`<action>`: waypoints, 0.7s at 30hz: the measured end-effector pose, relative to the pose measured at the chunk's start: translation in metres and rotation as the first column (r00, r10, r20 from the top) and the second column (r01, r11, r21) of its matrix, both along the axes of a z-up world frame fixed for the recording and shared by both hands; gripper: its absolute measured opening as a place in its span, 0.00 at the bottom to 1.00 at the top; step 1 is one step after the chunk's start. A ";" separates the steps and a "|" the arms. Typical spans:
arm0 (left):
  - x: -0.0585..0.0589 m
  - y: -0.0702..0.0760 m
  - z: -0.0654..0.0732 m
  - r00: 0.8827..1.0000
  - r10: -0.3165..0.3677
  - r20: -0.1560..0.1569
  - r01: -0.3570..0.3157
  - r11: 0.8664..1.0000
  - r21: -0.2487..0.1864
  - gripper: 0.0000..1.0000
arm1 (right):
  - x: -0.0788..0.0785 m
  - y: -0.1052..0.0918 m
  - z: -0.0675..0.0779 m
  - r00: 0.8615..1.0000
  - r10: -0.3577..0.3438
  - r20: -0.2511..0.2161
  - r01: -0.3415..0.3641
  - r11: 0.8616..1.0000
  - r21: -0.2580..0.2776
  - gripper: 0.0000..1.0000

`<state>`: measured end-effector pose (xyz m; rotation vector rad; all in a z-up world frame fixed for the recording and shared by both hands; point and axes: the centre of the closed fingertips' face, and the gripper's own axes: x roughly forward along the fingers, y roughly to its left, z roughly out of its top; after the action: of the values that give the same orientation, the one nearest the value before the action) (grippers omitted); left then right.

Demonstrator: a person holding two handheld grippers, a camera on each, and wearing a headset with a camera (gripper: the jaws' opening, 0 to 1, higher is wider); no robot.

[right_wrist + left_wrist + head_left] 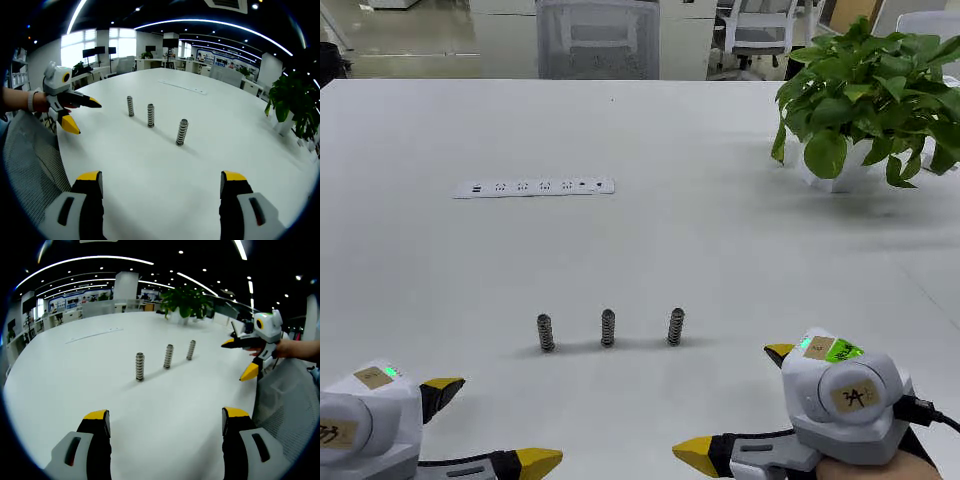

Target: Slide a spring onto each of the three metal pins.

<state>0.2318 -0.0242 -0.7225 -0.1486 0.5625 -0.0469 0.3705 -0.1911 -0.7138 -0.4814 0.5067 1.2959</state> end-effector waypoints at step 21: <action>-0.001 -0.006 0.000 1.000 -0.010 -0.010 0.010 1.000 -0.003 0.94 | -0.003 0.000 -0.001 1.000 0.004 -0.006 -0.004 1.000 -0.009 0.99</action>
<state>0.2312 -0.0298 -0.7226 -0.1491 0.5730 -0.0563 0.3676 -0.1914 -0.7149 -0.4862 0.5165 1.3001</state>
